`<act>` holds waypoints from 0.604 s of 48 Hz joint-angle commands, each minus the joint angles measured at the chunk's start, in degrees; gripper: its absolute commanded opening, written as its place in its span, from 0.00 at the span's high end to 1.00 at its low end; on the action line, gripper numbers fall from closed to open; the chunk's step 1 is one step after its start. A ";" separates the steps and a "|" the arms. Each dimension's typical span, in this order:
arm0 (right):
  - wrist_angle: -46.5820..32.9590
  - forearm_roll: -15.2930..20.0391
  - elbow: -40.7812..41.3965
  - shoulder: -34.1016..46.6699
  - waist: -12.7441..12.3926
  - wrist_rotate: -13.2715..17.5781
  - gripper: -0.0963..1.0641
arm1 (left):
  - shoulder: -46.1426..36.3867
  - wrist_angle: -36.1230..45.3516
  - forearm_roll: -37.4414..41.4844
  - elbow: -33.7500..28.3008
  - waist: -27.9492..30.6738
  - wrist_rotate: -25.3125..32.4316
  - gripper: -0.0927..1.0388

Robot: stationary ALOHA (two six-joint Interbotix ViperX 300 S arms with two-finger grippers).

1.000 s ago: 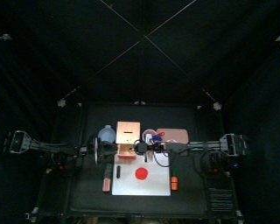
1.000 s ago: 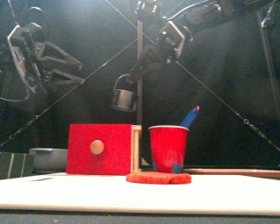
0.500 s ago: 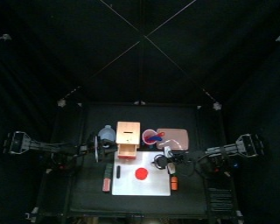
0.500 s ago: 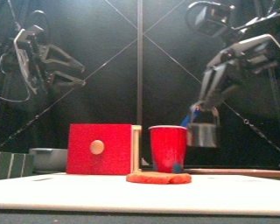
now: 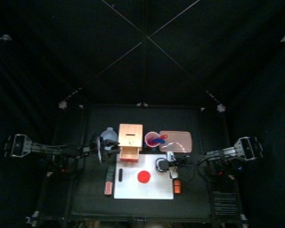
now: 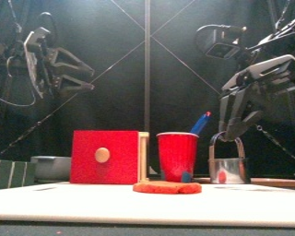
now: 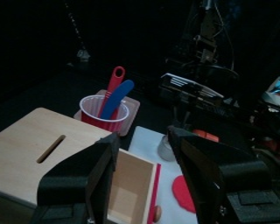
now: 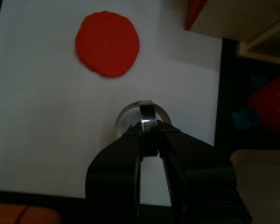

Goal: Get the cutter from the drawer then cut the dough then place the extra dough in the bowl
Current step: Place the cutter on the board

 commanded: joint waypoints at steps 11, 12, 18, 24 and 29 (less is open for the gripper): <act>-0.18 5.98 -2.37 1.58 -1.93 3.96 0.31 | 0.00 -0.18 0.00 -1.14 0.62 0.09 0.17; -0.18 6.06 -2.37 1.58 -1.93 4.04 0.30 | 0.00 -0.18 0.00 -1.14 0.62 0.09 0.17; -0.09 6.15 -2.46 1.49 -1.93 3.96 0.29 | 0.00 -0.18 0.00 -1.14 0.70 0.09 0.17; 0.00 6.24 -2.81 1.14 -1.67 3.96 0.29 | 0.00 -0.18 0.09 -1.41 0.97 0.09 0.17; 0.26 6.24 -3.96 0.53 -1.49 3.96 0.29 | 0.00 -0.18 -0.09 -2.11 2.29 0.09 0.17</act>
